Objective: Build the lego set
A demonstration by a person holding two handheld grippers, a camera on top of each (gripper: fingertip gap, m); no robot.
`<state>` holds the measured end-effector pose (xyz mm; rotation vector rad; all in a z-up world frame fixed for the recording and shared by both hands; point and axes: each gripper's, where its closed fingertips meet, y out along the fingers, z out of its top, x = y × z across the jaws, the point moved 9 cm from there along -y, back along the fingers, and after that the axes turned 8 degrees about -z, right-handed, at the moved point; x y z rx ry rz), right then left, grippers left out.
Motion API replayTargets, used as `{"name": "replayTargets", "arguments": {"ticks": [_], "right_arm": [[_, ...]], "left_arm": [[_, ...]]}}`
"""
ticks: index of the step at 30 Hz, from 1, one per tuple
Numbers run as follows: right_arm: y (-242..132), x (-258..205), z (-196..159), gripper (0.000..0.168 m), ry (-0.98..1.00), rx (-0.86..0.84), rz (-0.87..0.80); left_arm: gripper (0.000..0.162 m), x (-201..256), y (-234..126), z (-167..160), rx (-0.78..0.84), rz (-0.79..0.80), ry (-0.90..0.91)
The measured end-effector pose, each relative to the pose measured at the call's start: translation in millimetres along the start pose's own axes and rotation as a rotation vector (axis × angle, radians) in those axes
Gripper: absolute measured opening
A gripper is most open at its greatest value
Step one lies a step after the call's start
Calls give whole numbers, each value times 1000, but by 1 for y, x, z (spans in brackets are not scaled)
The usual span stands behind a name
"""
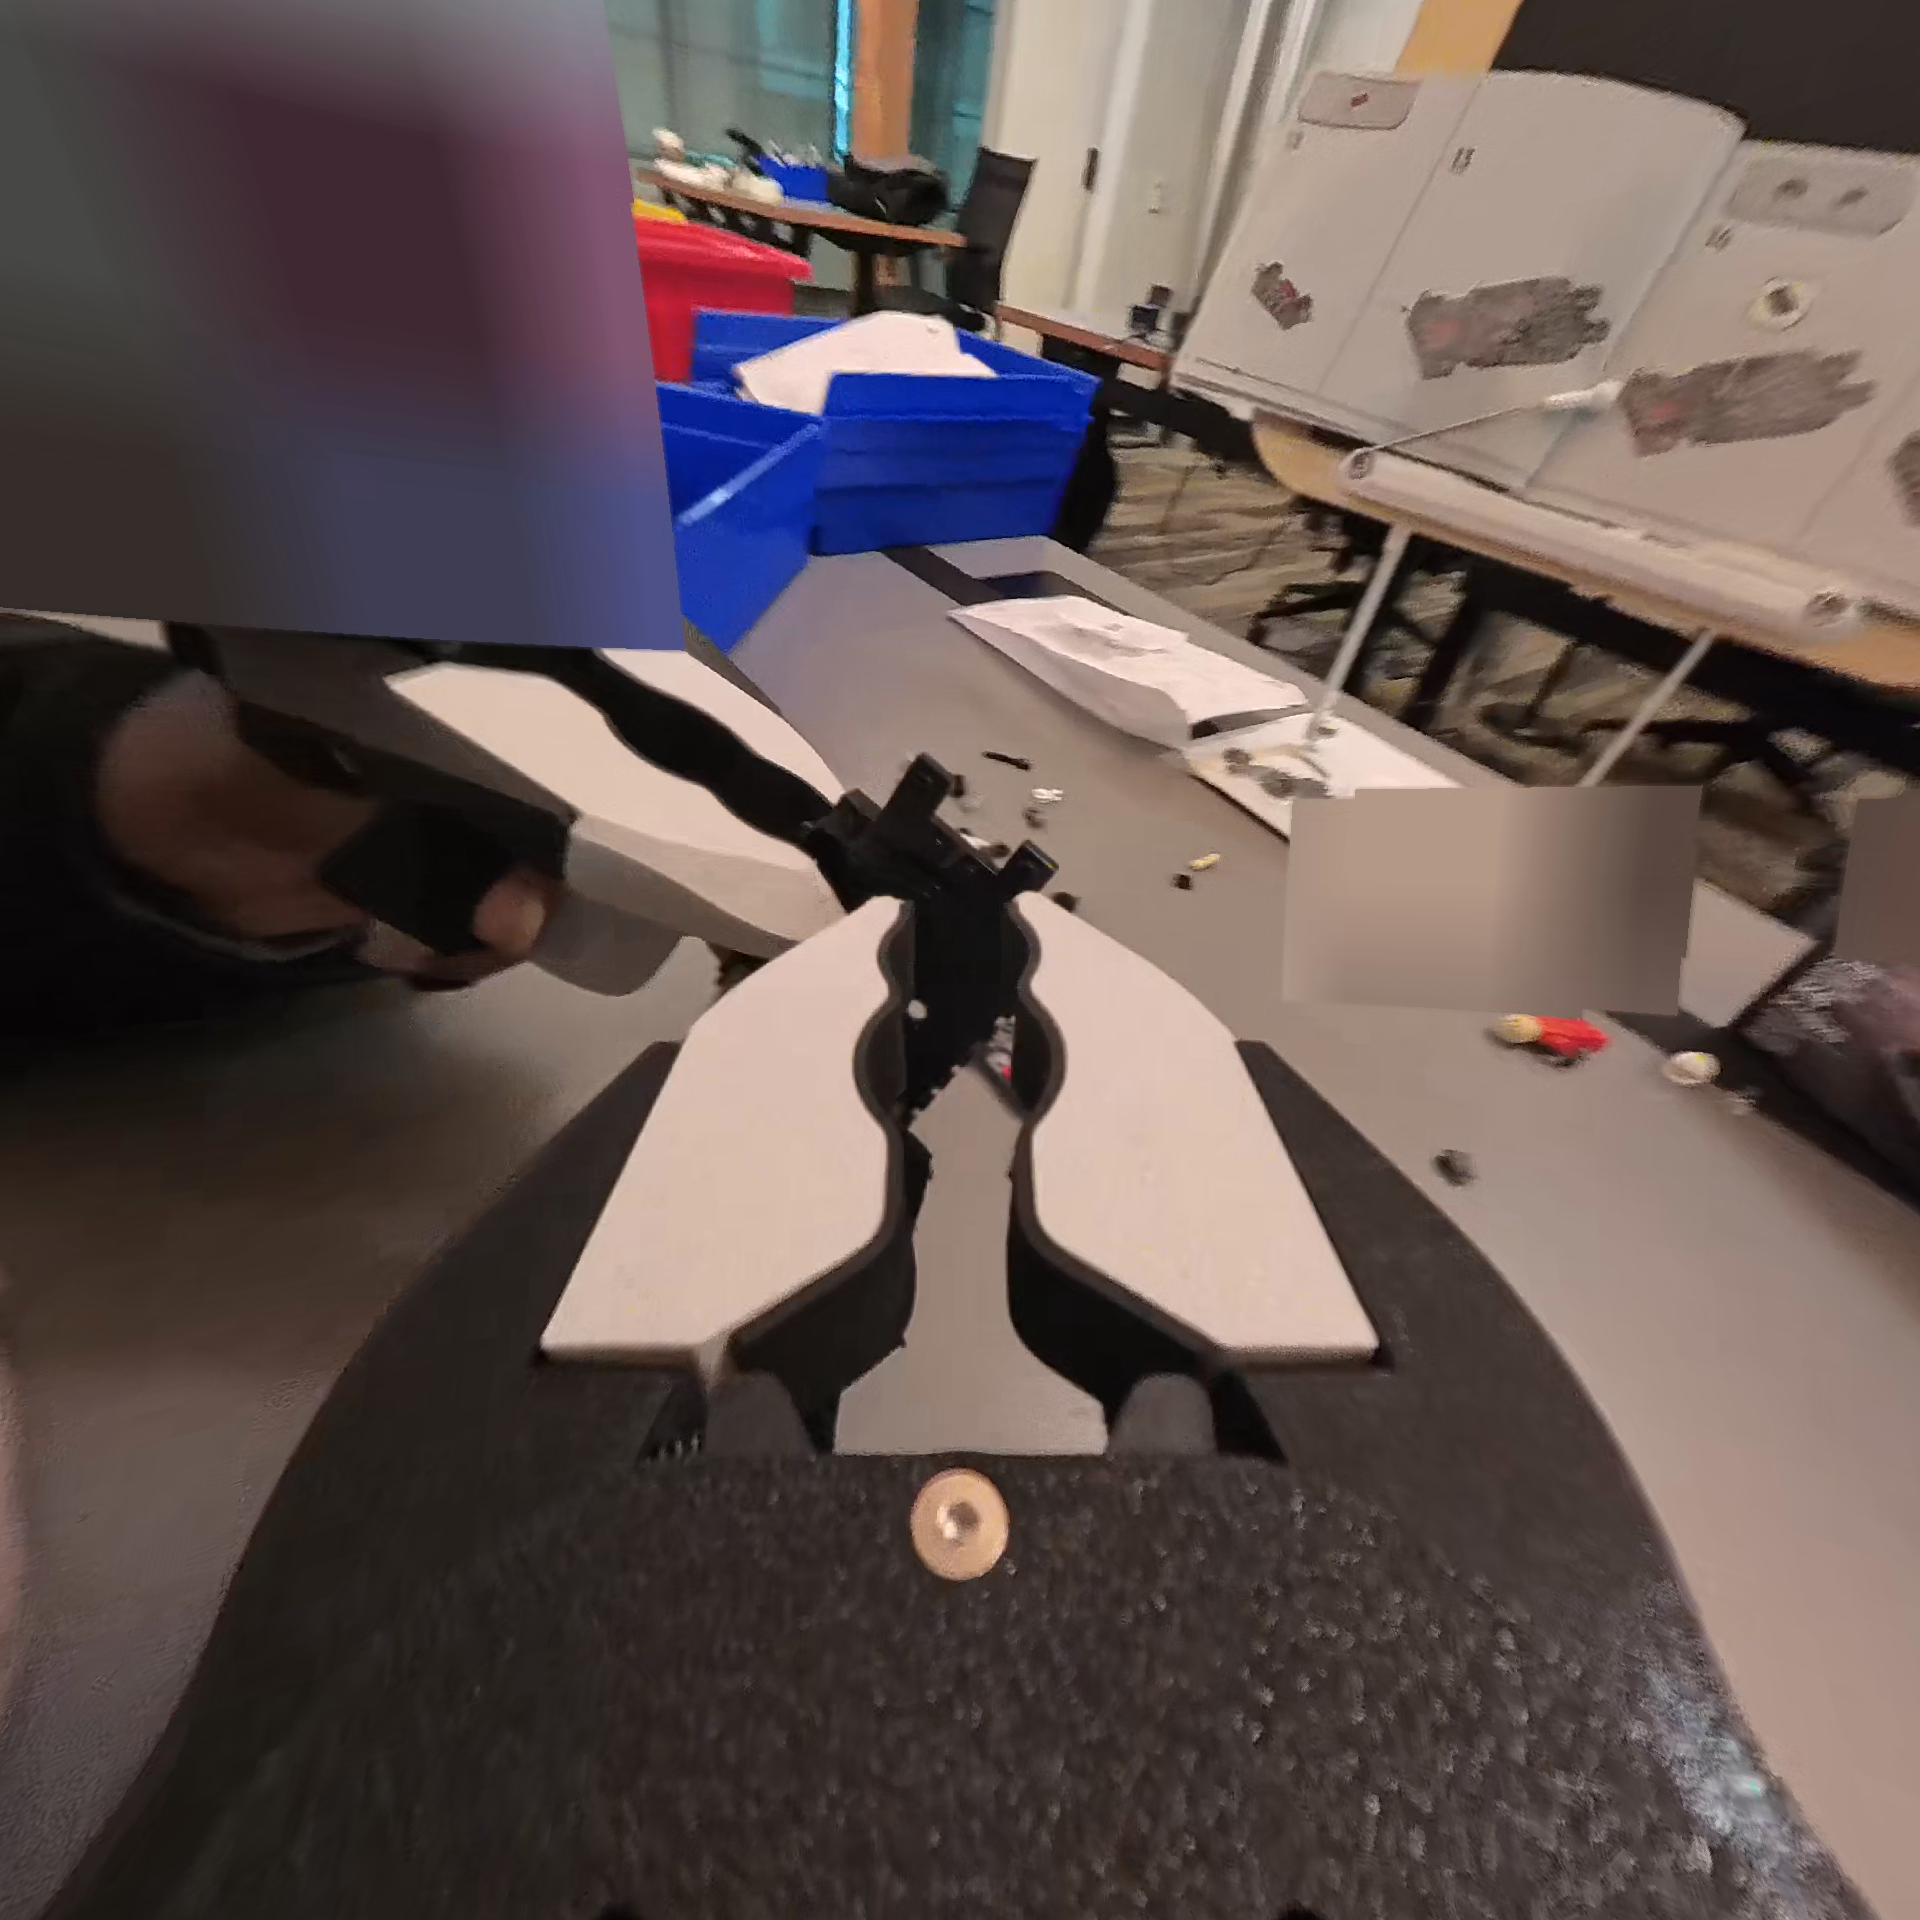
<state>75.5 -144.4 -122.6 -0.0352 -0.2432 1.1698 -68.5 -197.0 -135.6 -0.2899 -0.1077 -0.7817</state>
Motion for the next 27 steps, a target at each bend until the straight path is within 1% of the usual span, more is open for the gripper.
{"name": "replayTargets", "arguments": {"ticks": [2, 6, 9, 10, 12, 14, 17, 20, 23, 27], "right_arm": [[2, -2, 0, 14, -62, -20, -31], [3, -3, 3, 16, -67, -39, -25], [3, -5, 4, 17, -90, -38, -46], [3, -7, 4, 14, -83, -31, -40], [4, -11, 5, 14, -71, -22, -40], [5, -12, 3, 15, -66, -22, -69], [5, -9, 3, 15, 48, -15, -31], [6, -9, 2, 14, 124, -7, -41], [6, -7, 1, 12, 215, 20, -28], [6, -9, 0, 12, 236, 41, -37]], "left_arm": [[12, -1, 0, 0, 6, -17, -77], [12, -1, -2, 1, 30, -38, -199], [12, 0, -2, 1, 36, -24, -225], [12, 0, -1, 0, 39, -18, -232], [12, 0, -1, 0, 42, -14, -246], [12, 1, 0, 1, 38, -1, -218], [12, 3, -1, 2, 40, 20, -171], [12, 8, -1, 3, 28, 81, -61], [13, 11, -1, 3, 36, 114, 5], [13, 15, 0, 3, 21, 162, 91]]}}
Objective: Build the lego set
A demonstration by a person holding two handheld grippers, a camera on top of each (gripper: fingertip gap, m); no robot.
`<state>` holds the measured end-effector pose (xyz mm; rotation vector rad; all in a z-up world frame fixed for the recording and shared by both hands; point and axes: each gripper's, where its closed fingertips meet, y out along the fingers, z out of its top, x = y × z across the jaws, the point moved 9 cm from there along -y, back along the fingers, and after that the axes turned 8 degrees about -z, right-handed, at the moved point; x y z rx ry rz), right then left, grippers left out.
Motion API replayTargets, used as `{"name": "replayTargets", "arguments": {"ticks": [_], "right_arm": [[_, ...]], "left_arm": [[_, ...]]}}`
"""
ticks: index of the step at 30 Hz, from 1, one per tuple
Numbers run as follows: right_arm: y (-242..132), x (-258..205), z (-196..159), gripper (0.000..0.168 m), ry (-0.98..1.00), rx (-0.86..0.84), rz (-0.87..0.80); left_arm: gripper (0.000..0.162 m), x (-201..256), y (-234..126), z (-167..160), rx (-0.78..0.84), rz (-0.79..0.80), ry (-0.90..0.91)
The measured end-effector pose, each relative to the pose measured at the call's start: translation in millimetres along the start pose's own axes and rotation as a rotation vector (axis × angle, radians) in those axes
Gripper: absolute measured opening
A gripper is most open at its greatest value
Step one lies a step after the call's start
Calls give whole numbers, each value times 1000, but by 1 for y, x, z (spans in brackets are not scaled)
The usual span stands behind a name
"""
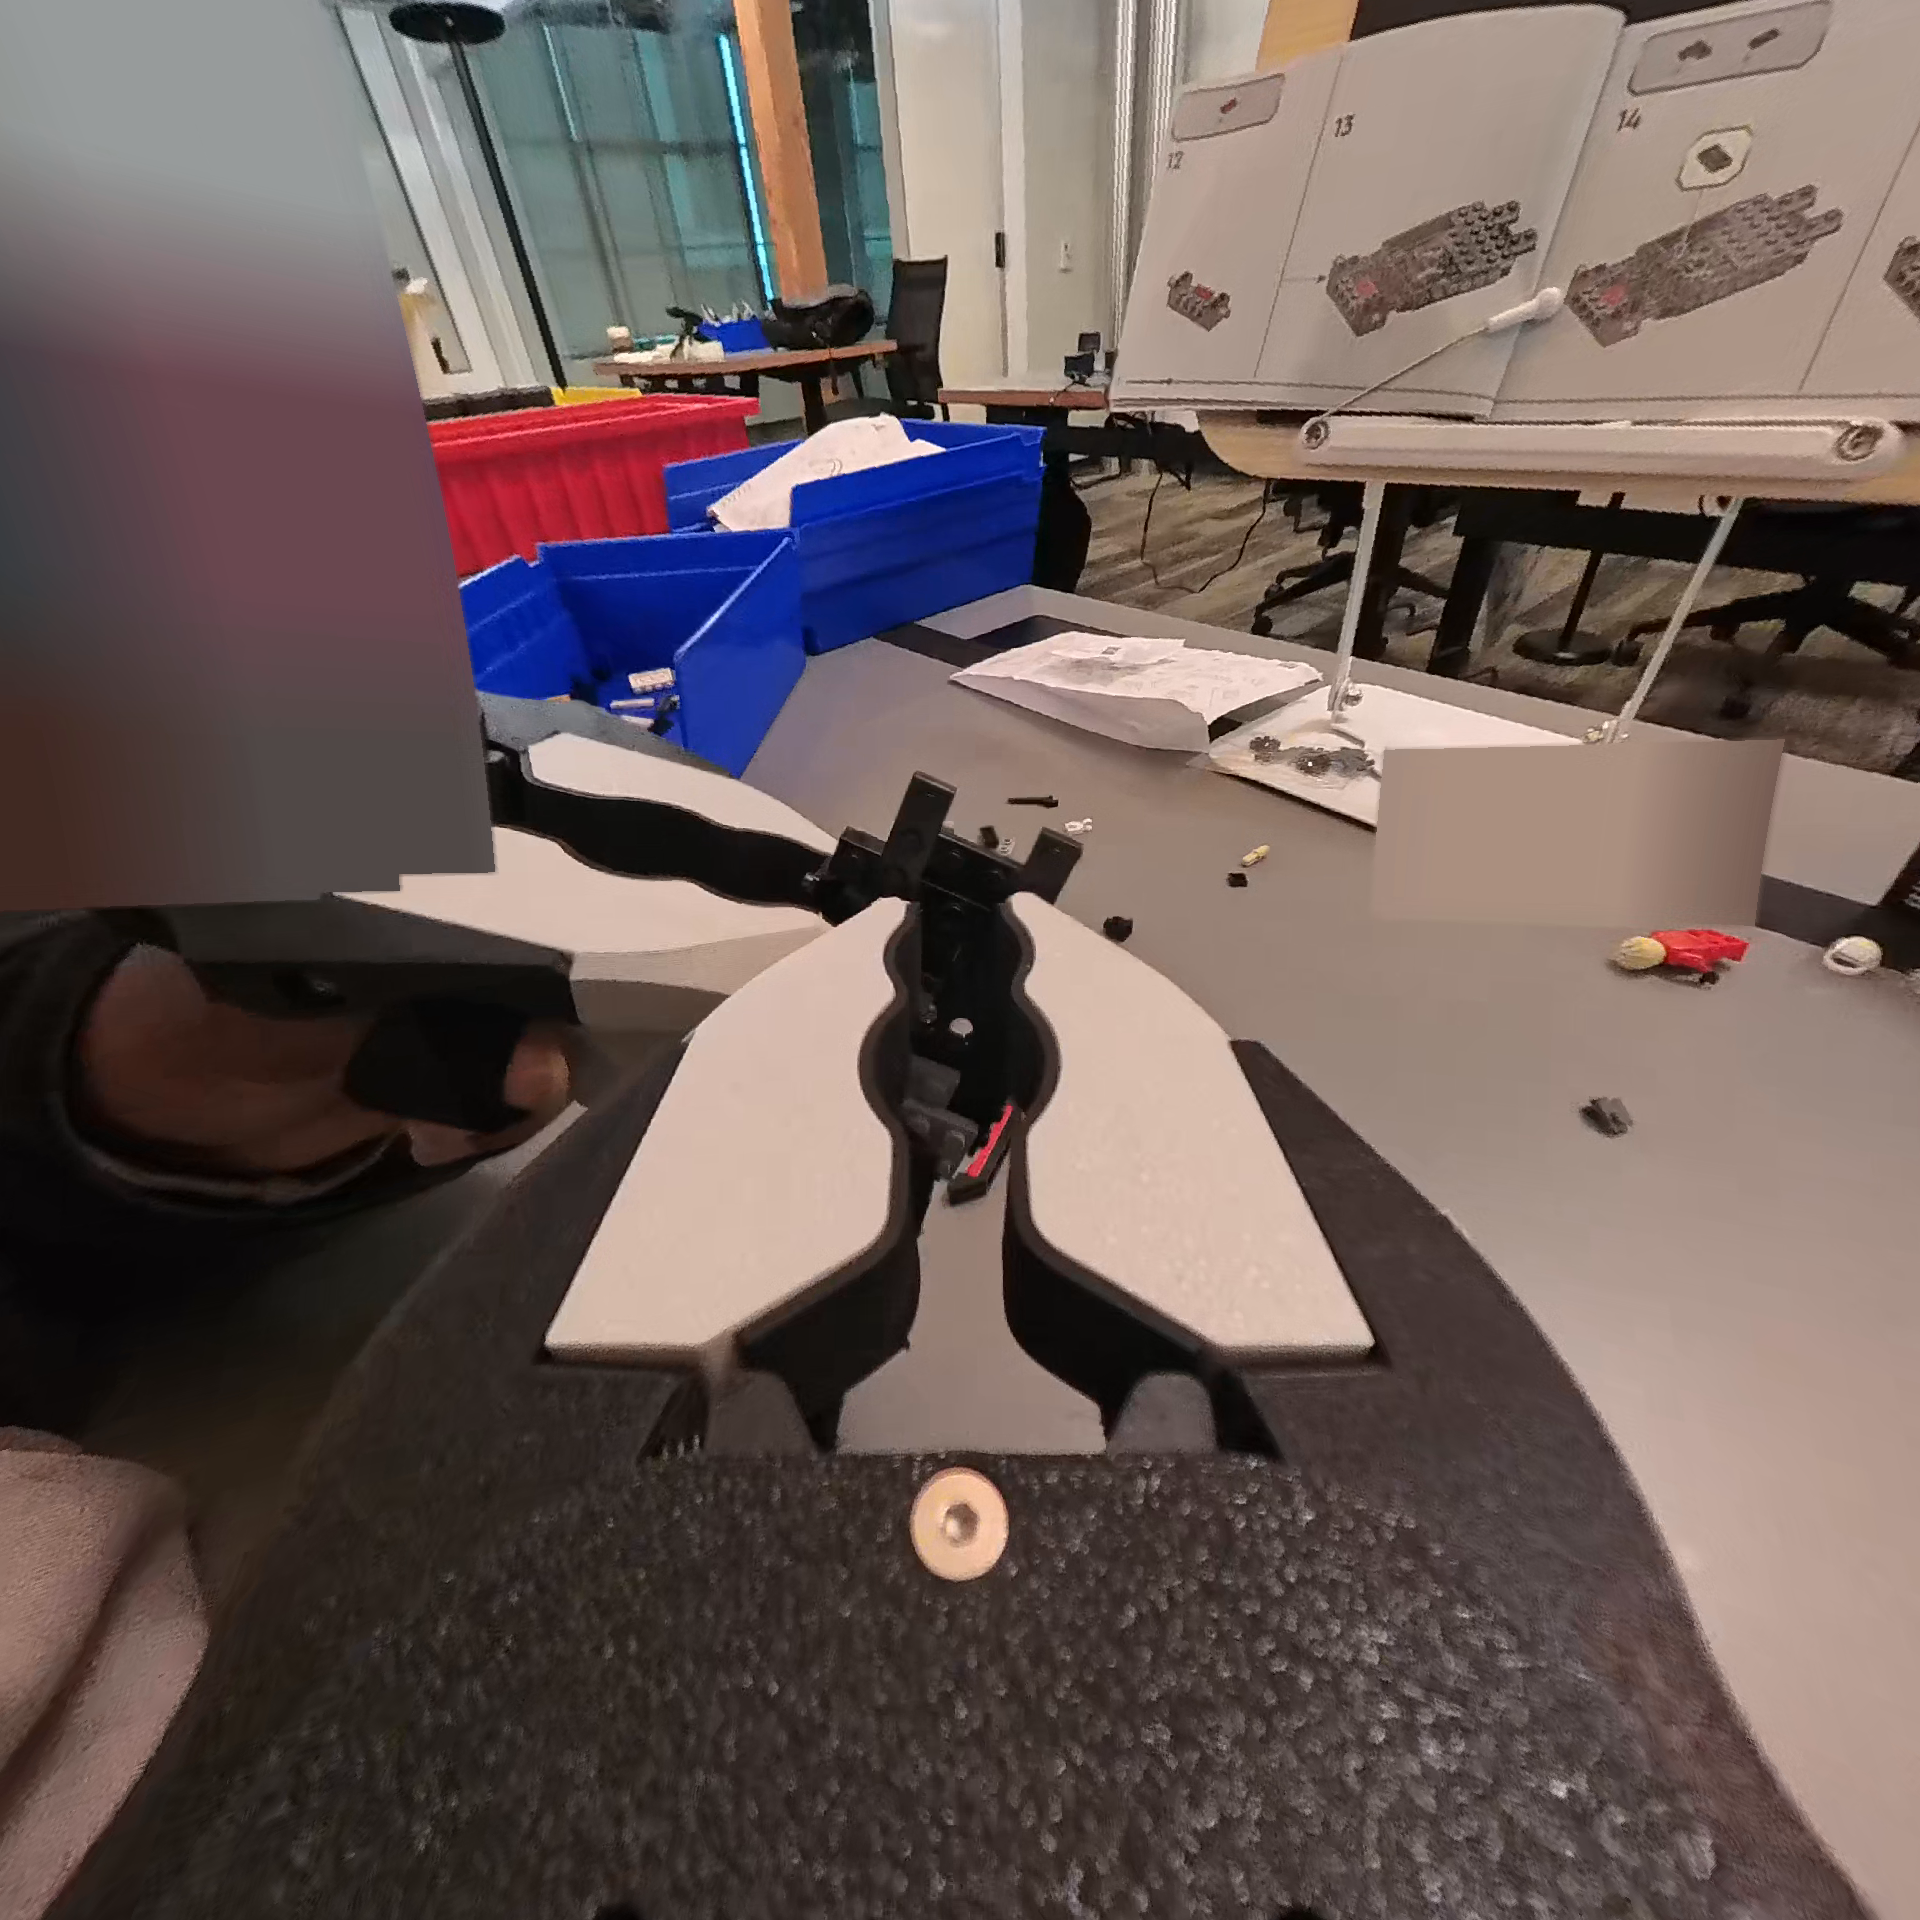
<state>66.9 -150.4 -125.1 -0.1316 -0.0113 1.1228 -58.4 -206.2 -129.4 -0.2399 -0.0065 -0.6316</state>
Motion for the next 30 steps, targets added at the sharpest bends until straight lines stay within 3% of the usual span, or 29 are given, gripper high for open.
{"name": "replayTargets", "arguments": {"ticks": [20, 30], "right_arm": [[0, -5, -3, 15, -269, -45, 1], [0, -15, -17, 8, -540, -27, -92]], "left_arm": [[14, 7, -1, -4, -88, 46, 97], [14, 4, 0, -10, -163, 3, 35]]}}
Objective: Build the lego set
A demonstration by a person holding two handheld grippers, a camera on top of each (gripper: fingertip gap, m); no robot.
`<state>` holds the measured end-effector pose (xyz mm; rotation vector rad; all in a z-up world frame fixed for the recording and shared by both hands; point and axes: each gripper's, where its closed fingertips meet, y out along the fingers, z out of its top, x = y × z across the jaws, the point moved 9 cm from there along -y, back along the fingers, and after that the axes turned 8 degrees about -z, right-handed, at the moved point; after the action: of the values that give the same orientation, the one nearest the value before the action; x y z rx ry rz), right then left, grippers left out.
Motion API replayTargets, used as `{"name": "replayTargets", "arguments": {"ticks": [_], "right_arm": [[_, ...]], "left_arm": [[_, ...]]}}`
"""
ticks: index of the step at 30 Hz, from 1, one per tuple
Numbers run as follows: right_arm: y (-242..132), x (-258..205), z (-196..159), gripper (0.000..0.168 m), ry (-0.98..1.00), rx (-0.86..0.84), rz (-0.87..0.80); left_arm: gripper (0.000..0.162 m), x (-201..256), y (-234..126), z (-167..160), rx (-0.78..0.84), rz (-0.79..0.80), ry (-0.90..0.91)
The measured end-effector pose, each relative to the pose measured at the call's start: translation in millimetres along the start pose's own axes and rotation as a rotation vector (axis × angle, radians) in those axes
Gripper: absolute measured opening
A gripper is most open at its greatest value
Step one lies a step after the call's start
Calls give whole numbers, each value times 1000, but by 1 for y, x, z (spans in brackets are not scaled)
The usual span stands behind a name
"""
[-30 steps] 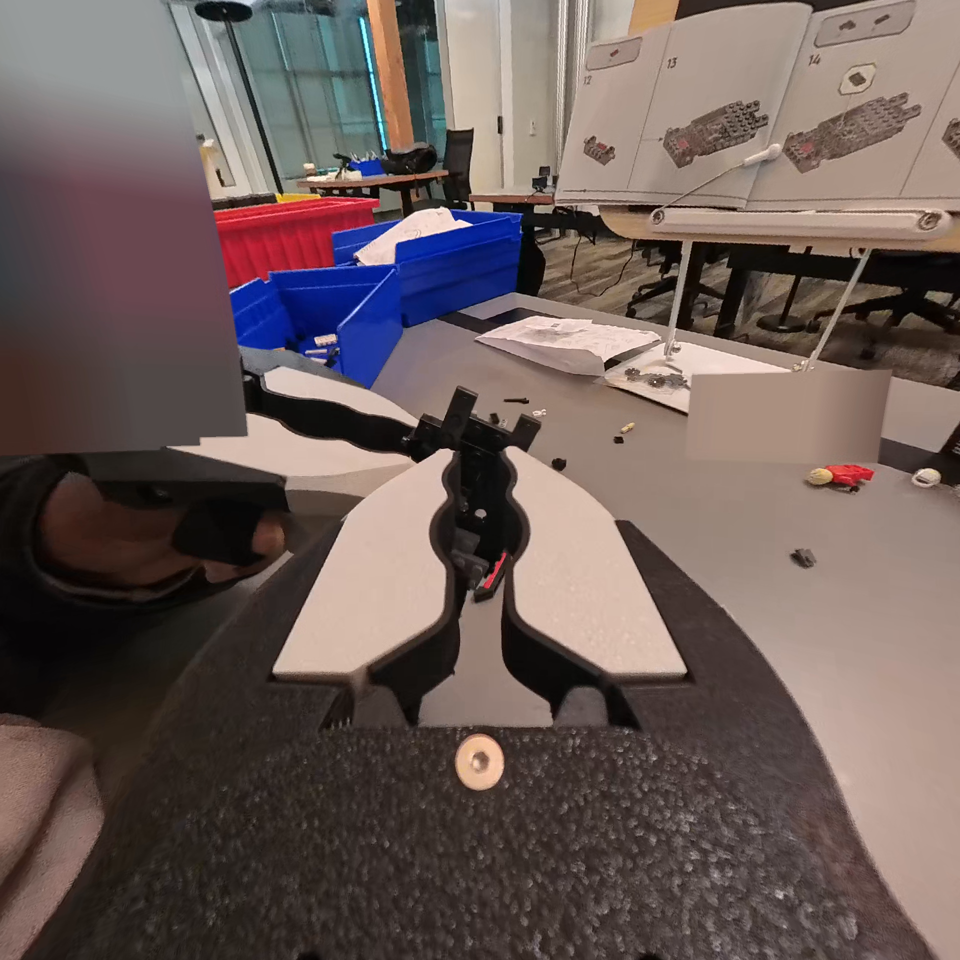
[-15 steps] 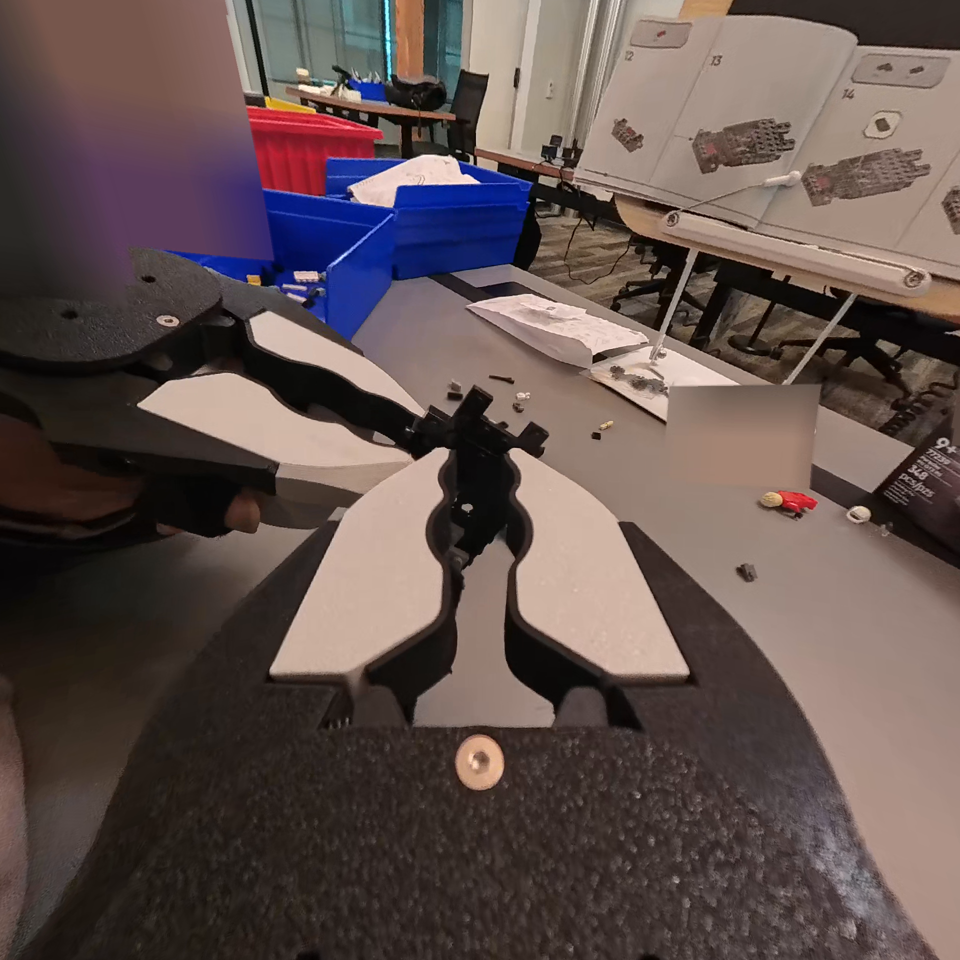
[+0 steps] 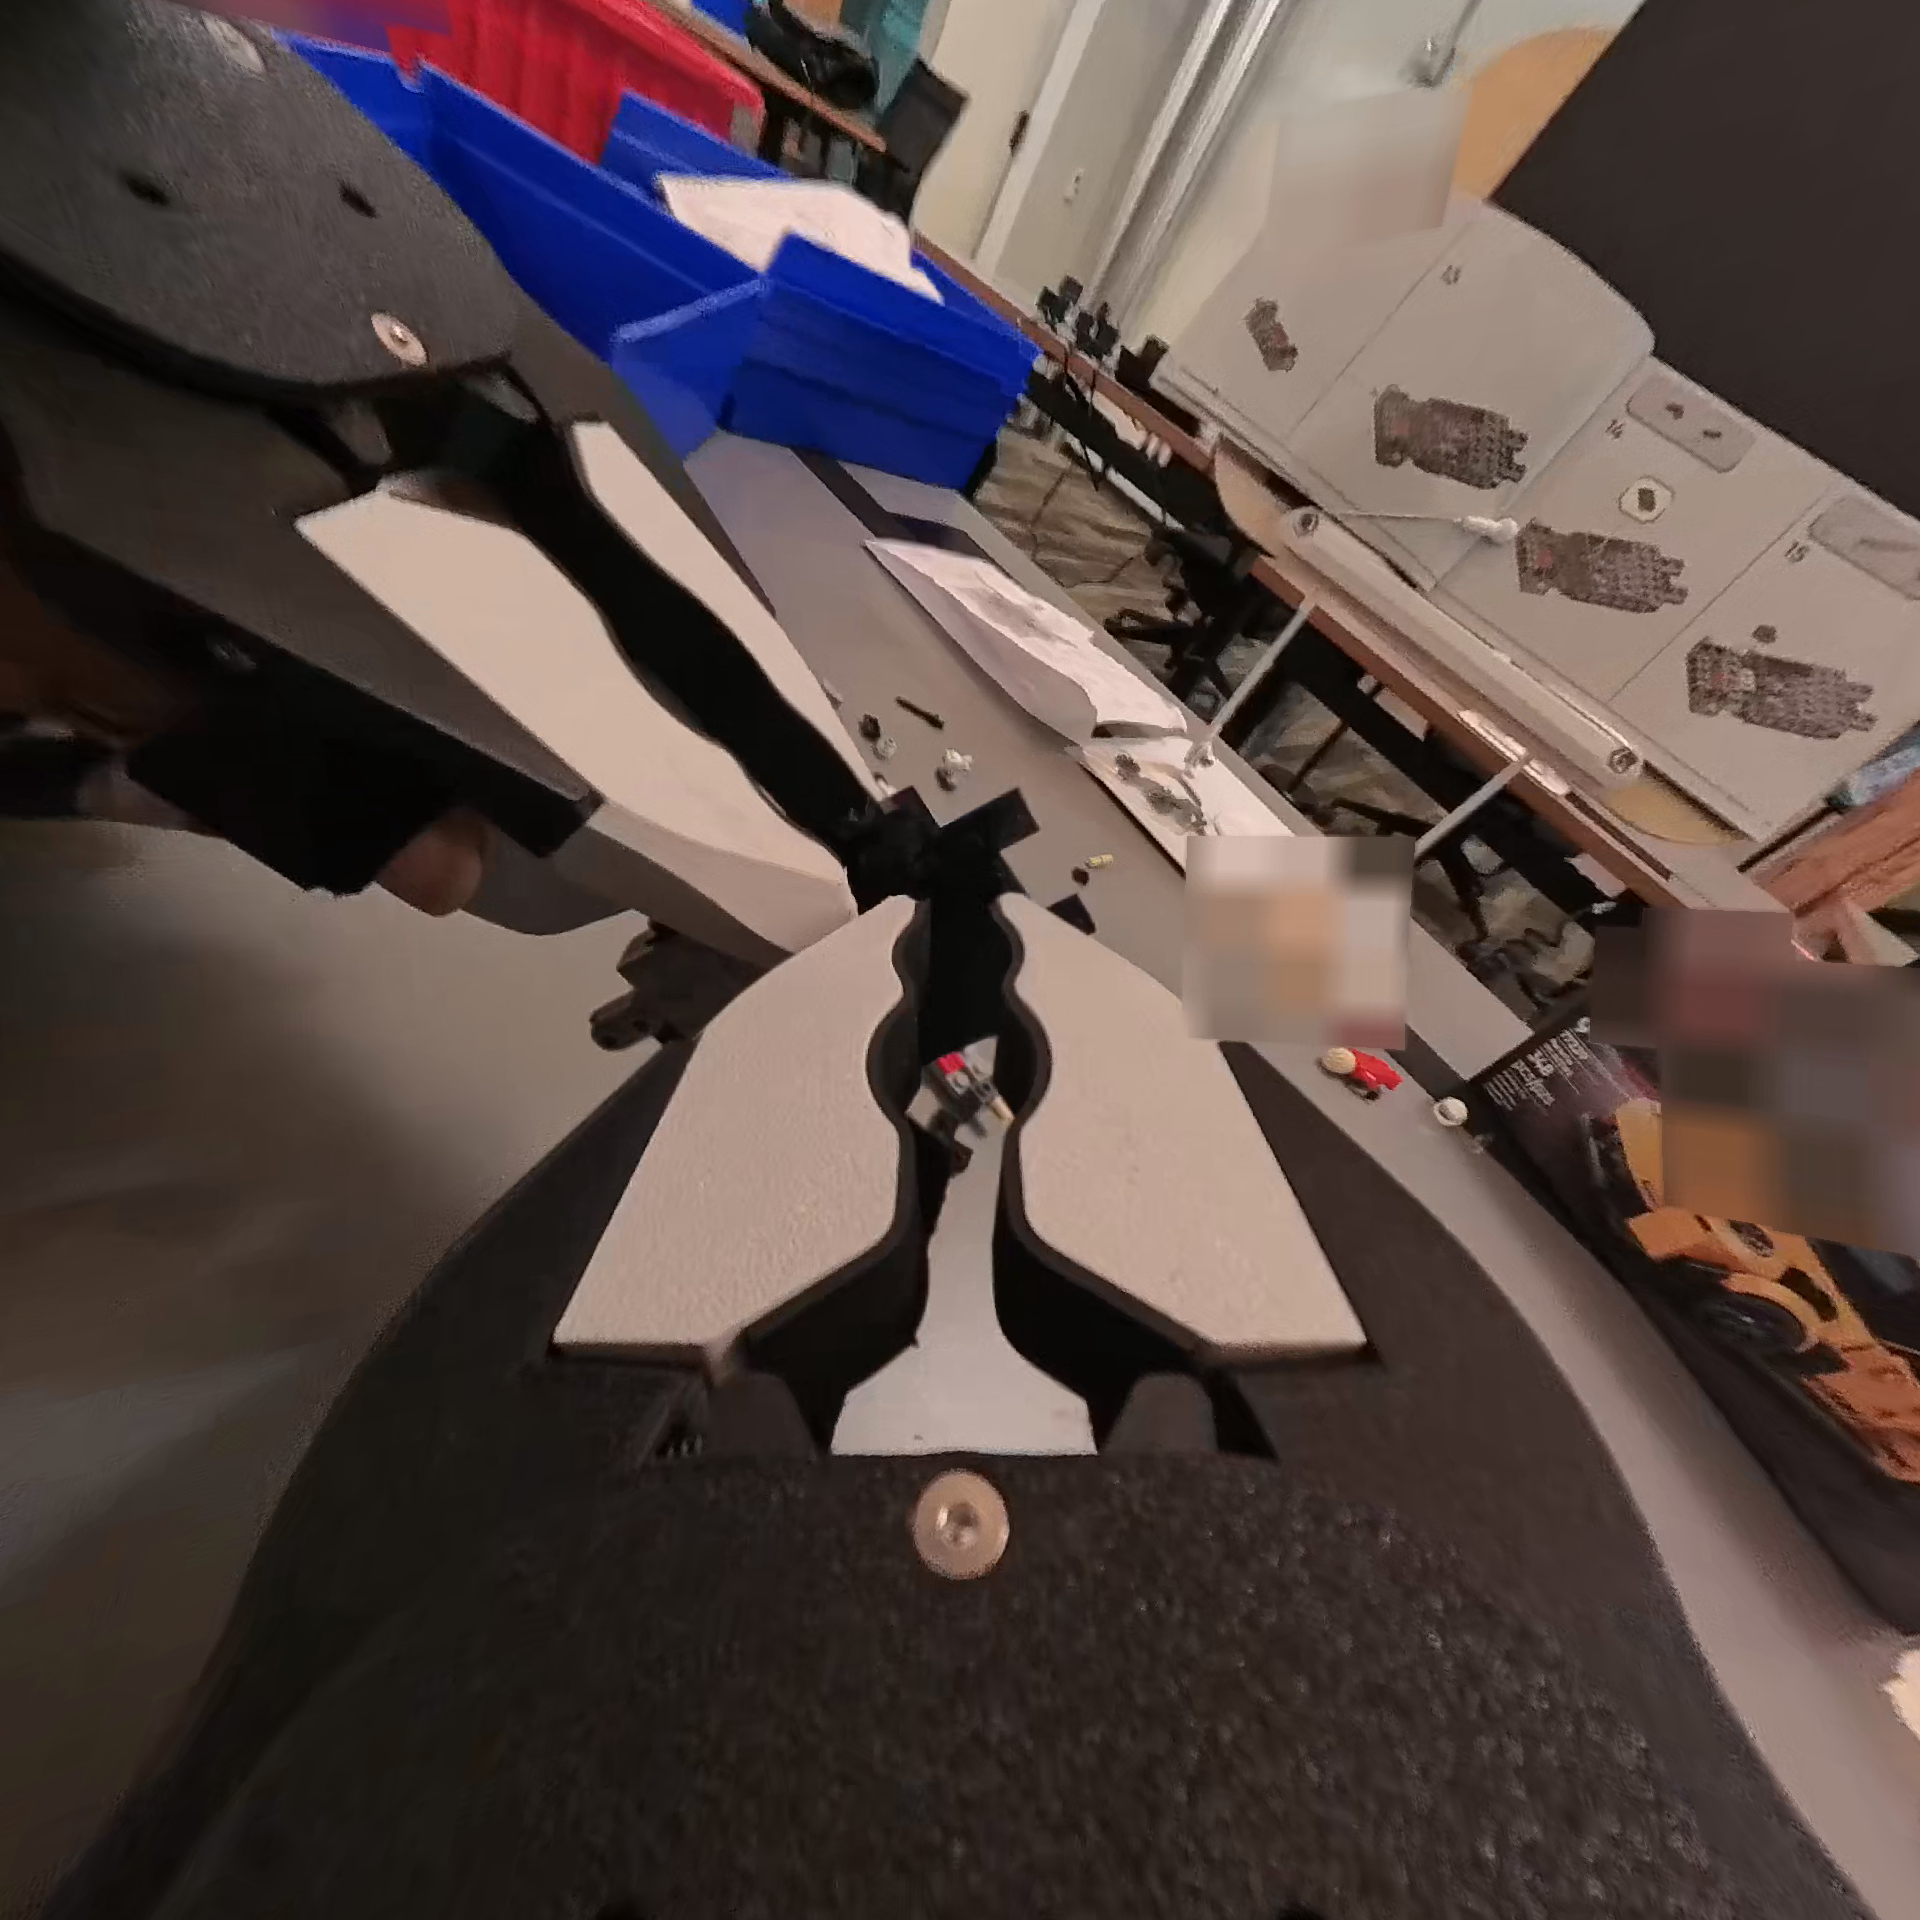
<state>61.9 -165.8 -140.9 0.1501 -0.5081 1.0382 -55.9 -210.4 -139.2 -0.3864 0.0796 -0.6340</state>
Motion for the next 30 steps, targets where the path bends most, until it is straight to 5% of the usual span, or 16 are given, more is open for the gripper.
{"name": "replayTargets", "arguments": {"ticks": [11, 30], "right_arm": [[4, -8, -7, 6, -372, -48, 136], [5, -5, -9, 5, -319, -58, 217]], "left_arm": [[13, -19, 5, -10, -164, -254, -343], [13, -28, 6, -19, -138, -390, -588]]}}
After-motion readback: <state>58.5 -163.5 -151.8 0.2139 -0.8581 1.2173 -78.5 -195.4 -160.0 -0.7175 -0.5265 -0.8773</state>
